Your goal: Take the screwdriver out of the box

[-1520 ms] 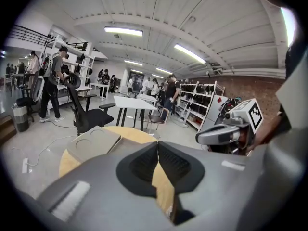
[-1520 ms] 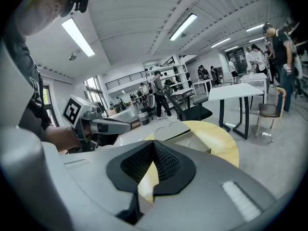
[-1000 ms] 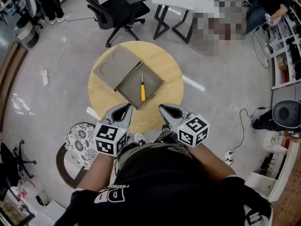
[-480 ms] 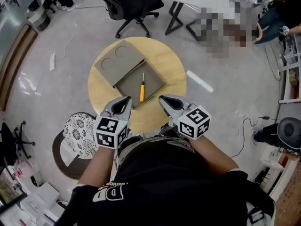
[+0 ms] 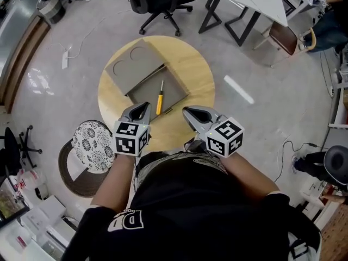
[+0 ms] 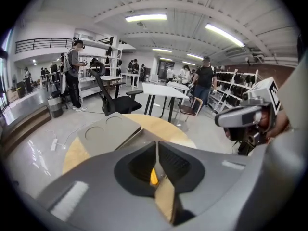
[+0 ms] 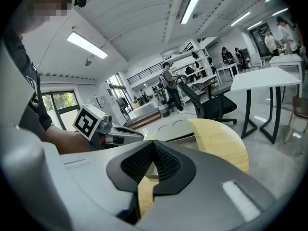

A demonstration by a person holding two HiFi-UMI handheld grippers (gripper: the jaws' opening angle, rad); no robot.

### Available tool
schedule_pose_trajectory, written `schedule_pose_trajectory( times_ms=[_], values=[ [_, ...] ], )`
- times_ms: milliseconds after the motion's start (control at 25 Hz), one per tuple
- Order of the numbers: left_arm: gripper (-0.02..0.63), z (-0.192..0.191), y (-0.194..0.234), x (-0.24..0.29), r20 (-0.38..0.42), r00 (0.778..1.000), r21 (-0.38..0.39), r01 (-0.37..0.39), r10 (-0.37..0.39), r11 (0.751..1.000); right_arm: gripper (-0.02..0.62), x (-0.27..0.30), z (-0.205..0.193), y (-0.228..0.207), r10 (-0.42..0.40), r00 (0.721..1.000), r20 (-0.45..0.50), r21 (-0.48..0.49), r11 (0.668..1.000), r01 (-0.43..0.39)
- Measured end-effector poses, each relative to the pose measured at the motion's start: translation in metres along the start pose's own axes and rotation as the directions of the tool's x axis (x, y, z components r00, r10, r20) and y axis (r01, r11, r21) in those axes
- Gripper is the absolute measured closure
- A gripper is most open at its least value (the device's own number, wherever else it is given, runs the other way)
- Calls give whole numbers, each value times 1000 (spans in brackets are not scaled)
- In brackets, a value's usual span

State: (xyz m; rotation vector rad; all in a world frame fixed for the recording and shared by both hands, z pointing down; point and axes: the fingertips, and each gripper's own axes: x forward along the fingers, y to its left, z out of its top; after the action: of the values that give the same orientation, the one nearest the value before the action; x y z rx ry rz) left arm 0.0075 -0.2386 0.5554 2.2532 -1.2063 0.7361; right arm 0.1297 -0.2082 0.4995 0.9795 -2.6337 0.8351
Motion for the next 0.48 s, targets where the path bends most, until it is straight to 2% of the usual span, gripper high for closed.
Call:
schedule_pose_trajectory(
  times_ms=[80, 120, 160, 480],
  values=[
    [535, -5, -1, 11, -20, 1000, -11, -11, 10, 1000, 599, -3, 1, -9, 4, 1000, -2, 5, 1000, -4],
    [483, -6, -2, 16, -30, 999, -13, -18, 17, 1000, 600, -4, 1, -13, 8, 1000, -4, 8, 1000, -8],
    [463, -6, -2, 21, -39, 999, -15, -25, 25, 1000, 599, -5, 2, -17, 13, 1000, -7, 10, 1000, -13],
    [459, -3, 4, 47, -80, 993, -21, -92, 90, 996, 600, -1, -1, -37, 70, 997, -38, 29, 997, -69]
  ],
)
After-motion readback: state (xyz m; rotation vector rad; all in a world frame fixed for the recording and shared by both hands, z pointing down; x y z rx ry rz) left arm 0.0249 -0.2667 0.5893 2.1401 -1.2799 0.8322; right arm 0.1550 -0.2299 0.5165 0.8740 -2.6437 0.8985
